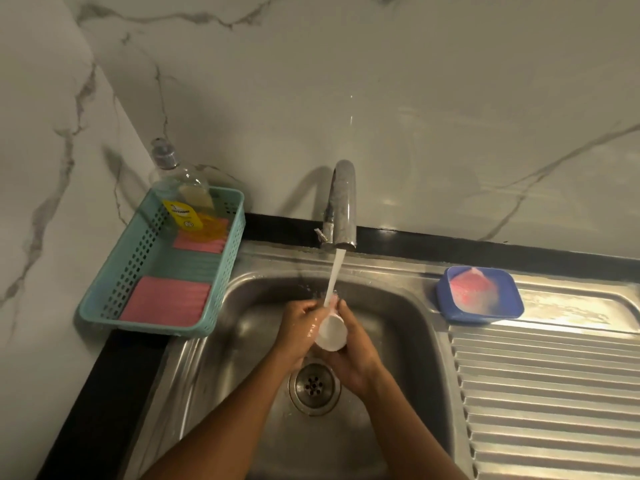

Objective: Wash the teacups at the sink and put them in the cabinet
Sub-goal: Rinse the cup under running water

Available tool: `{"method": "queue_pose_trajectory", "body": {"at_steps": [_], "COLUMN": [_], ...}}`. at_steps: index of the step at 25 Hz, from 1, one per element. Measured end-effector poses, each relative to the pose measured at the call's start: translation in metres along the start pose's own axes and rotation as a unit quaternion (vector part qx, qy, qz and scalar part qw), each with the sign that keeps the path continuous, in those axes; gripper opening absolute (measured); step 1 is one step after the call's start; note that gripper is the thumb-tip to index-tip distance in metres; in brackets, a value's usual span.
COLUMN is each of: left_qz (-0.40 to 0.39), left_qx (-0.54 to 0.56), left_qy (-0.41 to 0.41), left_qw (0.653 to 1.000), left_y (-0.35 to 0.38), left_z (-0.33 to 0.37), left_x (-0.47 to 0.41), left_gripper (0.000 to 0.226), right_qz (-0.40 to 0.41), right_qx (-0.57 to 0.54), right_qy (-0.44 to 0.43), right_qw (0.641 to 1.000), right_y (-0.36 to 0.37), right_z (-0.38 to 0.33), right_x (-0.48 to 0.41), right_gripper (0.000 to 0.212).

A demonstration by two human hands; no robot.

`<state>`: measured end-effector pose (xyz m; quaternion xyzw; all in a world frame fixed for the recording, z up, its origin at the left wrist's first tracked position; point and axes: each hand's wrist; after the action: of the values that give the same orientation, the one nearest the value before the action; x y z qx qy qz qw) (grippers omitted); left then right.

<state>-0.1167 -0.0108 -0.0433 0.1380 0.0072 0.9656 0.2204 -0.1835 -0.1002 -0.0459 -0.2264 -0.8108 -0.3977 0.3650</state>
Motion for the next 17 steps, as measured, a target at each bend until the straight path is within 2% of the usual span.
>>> {"method": "queue_pose_trajectory", "body": {"at_steps": [2,4,7,9,10,11,13,17], "left_qz": [-0.007,-0.006,0.046,0.068,0.073,0.069,0.043,-0.011], "left_qx": [0.035,0.055,-0.015,-0.037,-0.046,-0.052,-0.069,-0.138], "left_qy": [-0.031,-0.046,0.002,0.044,0.067,0.084,0.105,0.143], "left_qw": [0.999,0.997,0.999,0.996,0.994,0.993,0.991,0.98], "left_y": [0.0,0.002,0.001,-0.001,-0.002,-0.003,-0.001,0.0], "left_z": [0.004,0.009,0.014,0.021,0.027,0.034,0.047,0.051], "left_x": [-0.005,-0.009,-0.019,-0.028,-0.034,-0.039,-0.049,-0.055], "left_gripper": [0.018,0.014,0.017,0.007,0.016,0.035,0.063,0.072], "right_qz": [0.026,0.078,0.191,0.23,0.248,0.266,0.288,0.304], "right_qx": [0.03,0.137,0.289,0.356,0.383,0.397,0.392,0.368], "right_qy": [-0.069,-0.167,-0.308,-0.361,-0.373,-0.378,-0.374,-0.371], "right_qw": [0.997,0.973,0.886,0.831,0.808,0.793,0.79,0.797], "right_y": [-0.005,-0.007,-0.008,-0.006,-0.005,-0.004,-0.005,-0.011], "right_z": [0.002,0.002,0.005,0.009,0.011,0.013,0.015,0.017], "right_x": [0.004,0.013,0.02,0.019,0.017,0.016,0.015,0.015], "right_gripper": [0.053,0.051,0.066,0.08,0.085,0.086,0.087,0.083]}}
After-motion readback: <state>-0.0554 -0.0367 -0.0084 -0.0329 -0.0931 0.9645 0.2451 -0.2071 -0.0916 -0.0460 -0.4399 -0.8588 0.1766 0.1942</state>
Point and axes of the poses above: each hand's wrist, its own x-axis away from the middle knuckle, its own y-axis out of the palm, z = x × y, and after that the axes turned 9 degrees about y, right-handed
